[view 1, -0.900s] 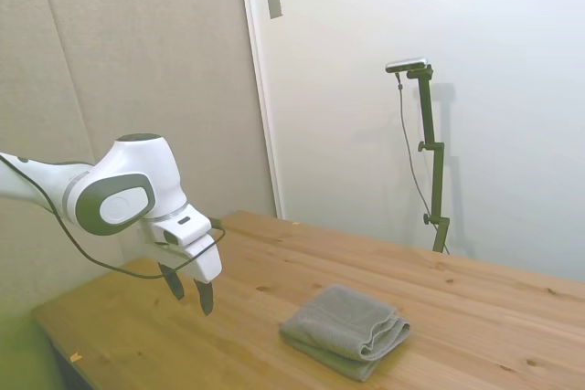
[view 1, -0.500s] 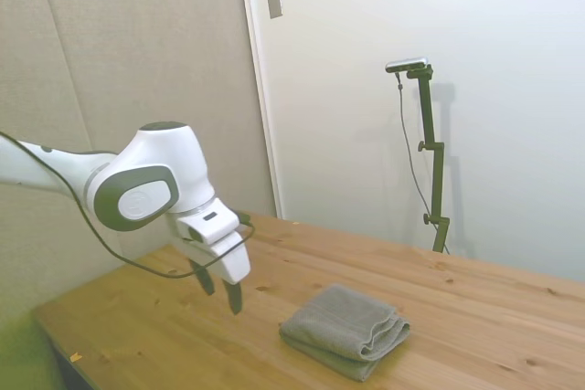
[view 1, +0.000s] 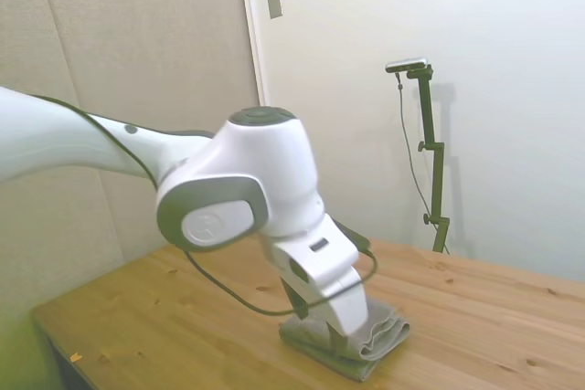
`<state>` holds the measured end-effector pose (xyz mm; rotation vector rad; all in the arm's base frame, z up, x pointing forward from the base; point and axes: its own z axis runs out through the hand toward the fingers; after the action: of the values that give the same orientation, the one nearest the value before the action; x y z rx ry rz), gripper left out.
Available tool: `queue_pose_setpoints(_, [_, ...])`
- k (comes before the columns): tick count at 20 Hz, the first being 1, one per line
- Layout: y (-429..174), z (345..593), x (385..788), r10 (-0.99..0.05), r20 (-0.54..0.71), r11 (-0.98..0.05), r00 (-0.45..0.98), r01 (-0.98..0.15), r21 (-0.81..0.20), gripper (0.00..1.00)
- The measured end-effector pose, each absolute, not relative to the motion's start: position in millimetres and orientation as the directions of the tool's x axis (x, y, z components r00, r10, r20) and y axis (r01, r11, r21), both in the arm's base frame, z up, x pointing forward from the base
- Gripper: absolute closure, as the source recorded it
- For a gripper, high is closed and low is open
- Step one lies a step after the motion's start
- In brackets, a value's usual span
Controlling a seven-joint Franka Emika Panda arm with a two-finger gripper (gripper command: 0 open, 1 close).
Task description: Unfold the towel
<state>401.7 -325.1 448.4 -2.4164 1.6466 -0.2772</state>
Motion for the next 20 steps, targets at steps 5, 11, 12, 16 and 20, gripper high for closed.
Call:
queue_pose_setpoints(5, [-371,405,430,-0.932,-0.003,-0.335,0.362,-0.867,-0.369,0.00])
queue_pose_setpoints(11, [-365,380,453,-0.905,-0.061,-0.360,0.422,-0.833,-0.420,0.00])
queue_pose_setpoints(12, [-360,378,456,-0.899,-0.064,-0.369,0.433,-0.828,-0.421,0.00])
queue_pose_setpoints(16, [-340,372,469,-0.878,-0.073,-0.402,0.472,-0.813,-0.421,1.00])
queue_pose_setpoints(20, [-331,365,474,-0.869,-0.083,-0.414,0.487,-0.809,-0.416,1.00])
